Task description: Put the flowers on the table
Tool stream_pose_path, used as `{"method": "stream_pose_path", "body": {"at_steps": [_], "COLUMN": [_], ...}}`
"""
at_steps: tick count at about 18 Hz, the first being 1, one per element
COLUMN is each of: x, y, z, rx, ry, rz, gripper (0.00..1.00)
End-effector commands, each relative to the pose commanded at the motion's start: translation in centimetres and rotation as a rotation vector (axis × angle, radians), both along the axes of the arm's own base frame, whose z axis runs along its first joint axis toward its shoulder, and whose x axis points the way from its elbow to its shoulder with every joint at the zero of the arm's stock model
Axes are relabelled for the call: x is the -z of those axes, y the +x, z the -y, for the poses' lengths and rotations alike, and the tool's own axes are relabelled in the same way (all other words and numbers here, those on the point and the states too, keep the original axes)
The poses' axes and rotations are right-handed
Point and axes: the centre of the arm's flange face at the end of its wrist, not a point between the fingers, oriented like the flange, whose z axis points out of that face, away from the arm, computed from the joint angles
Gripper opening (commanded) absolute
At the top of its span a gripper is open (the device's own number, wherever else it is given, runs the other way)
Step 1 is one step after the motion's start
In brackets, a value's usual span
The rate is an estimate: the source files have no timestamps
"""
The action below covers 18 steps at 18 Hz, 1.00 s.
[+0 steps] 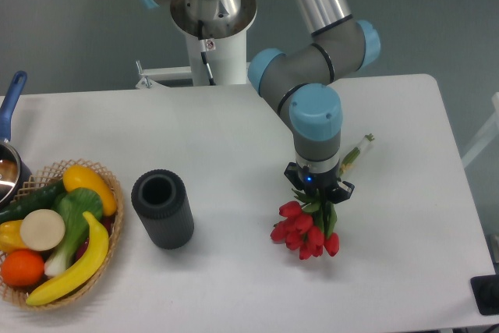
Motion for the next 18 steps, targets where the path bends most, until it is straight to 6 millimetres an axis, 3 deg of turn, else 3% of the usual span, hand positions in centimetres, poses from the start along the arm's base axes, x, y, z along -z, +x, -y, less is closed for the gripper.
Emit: {"method": "stream_pose_path", "body": {"at_steps": [2,7,14,18], "x": [0.4,-0.9,-3.4,-3.7], "y": [-0.1,-0.7,-5.8,-5.8], "z": [-0.1,0.8,7.5,8.0], "rx": [-0.007,-0.018,-0.109,-0.056], "ry": [0.001,0.024,0.049,0.072], "rz": [-0.011,-0.051,-0.077,-0.063], "gripper": [1.00,1.00,1.00,1.00]}}
